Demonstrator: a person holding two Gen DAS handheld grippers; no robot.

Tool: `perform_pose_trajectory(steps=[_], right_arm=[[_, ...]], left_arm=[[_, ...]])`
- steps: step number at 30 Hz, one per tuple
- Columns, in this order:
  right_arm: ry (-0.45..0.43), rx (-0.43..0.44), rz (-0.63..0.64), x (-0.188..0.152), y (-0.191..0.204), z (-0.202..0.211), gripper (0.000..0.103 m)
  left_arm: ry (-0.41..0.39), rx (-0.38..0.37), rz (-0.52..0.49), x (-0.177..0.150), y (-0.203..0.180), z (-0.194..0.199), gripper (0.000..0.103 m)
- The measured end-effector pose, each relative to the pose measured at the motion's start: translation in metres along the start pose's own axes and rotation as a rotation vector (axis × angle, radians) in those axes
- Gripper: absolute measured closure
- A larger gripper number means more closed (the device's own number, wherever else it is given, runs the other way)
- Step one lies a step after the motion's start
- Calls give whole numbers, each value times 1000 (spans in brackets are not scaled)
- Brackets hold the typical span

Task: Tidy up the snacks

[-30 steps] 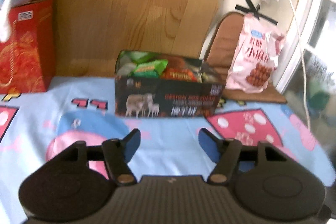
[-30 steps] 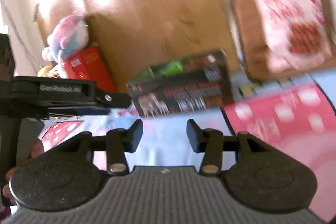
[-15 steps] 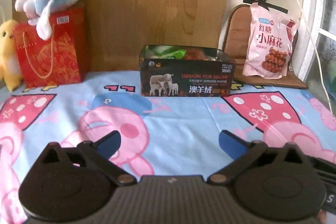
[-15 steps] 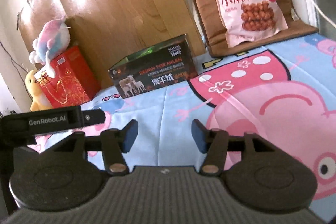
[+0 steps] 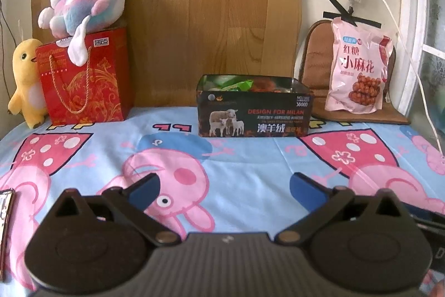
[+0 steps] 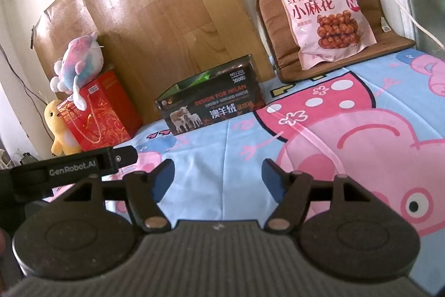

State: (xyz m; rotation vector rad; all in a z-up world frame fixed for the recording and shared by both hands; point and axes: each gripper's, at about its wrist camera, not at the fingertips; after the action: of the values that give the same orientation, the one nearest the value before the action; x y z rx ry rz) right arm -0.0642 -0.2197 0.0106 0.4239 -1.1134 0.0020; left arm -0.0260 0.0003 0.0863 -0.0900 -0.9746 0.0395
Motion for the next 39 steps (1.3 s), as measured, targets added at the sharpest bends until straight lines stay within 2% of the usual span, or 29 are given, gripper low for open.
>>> perform_pose_trajectory(steps=[7,15,19,27,31,39], right_arm=[[3,10,0,-4,4,4,31],[3,8,5,-6,7,5,31],[3,4,5,-7,8,5,31],[5,-2,-3,-7,8,4,31],[9,1,-5,-7,8,3,31],[10,5,-18,-7,5,2,31]], left_arm=[[4,45,-4,-5,2,1,0],[-34,217,-100,-12,-7,0,0],[-33,214,-112,-12,-8,1,0],[-7,214,-64,-7,1,-1,0],[24,218,-55,-6,4,-4,0],[95,176,-20,-4,5,-7,0]])
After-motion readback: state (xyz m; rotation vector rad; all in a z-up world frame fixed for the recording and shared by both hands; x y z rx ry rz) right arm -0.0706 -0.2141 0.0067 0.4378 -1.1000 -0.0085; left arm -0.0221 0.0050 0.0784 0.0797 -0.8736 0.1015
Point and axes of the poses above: each gripper's, at about its wrist camera, not at the fingertips, and z roughly against the way its jaws point, y to its left, x to its top, and after that the axes turned 6 degrees about z, right-handed
